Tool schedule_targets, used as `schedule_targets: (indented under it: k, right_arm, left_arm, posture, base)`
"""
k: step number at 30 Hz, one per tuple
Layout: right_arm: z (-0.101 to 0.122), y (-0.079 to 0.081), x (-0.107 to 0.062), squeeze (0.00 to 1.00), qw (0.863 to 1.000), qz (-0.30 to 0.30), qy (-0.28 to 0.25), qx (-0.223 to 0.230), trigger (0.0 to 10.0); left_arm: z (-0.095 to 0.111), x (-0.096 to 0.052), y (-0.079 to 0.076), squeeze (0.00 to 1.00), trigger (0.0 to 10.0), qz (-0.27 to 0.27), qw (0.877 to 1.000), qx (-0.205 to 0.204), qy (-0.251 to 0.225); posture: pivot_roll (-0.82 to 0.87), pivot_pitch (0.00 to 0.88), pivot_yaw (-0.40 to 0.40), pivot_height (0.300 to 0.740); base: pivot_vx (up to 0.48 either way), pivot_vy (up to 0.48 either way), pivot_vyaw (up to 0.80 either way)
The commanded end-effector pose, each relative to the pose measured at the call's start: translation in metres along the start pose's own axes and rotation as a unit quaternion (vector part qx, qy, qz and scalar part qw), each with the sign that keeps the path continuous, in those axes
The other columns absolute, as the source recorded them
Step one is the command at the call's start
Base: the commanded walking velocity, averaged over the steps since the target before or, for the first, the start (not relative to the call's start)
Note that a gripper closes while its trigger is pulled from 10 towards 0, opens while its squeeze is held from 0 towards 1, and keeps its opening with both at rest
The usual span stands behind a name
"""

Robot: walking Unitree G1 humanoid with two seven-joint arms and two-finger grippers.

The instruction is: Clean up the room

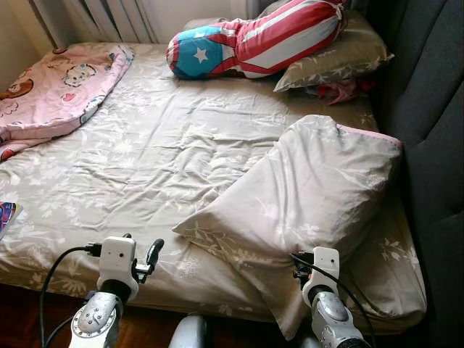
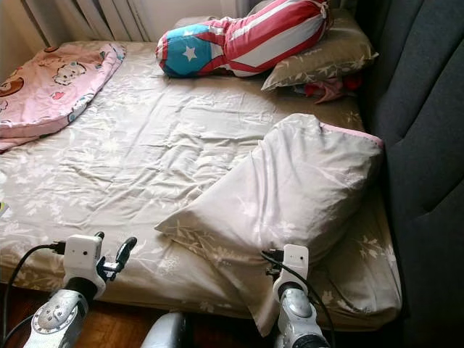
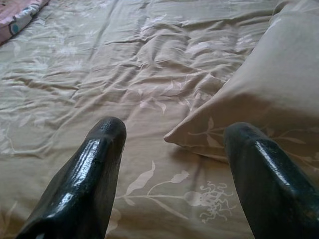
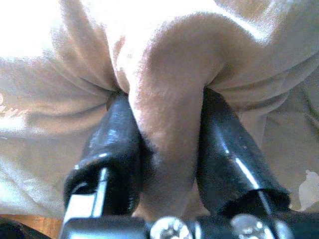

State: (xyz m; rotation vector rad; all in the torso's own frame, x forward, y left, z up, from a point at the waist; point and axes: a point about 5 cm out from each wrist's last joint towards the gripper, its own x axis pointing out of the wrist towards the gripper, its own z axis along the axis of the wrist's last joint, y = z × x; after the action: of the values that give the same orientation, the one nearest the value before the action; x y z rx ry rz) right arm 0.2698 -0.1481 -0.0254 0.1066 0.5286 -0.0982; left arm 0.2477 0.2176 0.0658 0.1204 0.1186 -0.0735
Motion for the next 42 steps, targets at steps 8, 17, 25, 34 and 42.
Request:
schedule_targets:
  k: [8,17,25,34,42]
  right_arm:
    - [-0.007,-0.030,-0.004,0.00,0.996,-0.079,0.010,-0.028,0.0]
    - [0.003,-0.115,-0.020,0.00,0.971,-0.234,-0.019,-0.041,0.0]
    - [0.026,-0.196,-0.054,0.00,0.919,-0.383,-0.070,-0.065,0.0]
    - [0.032,-0.208,-0.063,0.00,0.901,-0.418,-0.090,-0.077,0.0]
    - [0.028,-0.192,-0.052,0.00,0.917,-0.388,-0.071,-0.058,10.0]
  left_arm:
    - [-0.004,0.008,-0.004,0.00,10.0,0.000,1.000,-0.005,0.004]
    - [-0.005,0.015,-0.009,0.00,10.0,0.000,1.000,-0.013,-0.002]
    - [-0.007,0.019,-0.009,0.00,10.0,0.003,1.000,-0.017,-0.006]
    - [-0.008,0.022,-0.010,0.00,10.0,0.001,1.000,-0.018,-0.009]
    - [-0.011,0.021,-0.011,0.00,10.0,-0.002,1.000,-0.016,-0.004]
  posture:
    - [0.13,0.071,0.066,0.650]
    - [0.07,0.035,0.055,0.650]
    - [0.05,0.022,0.046,0.650]
    - [0.05,0.018,0.051,0.650]
    - [0.05,0.020,0.052,0.650]
  base:
    - [0.000,0.000,0.00]
    - [0.000,0.000,0.00]
    - [0.000,0.000,0.00]
    - [0.000,0.000,0.00]
    - [0.000,0.000,0.00]
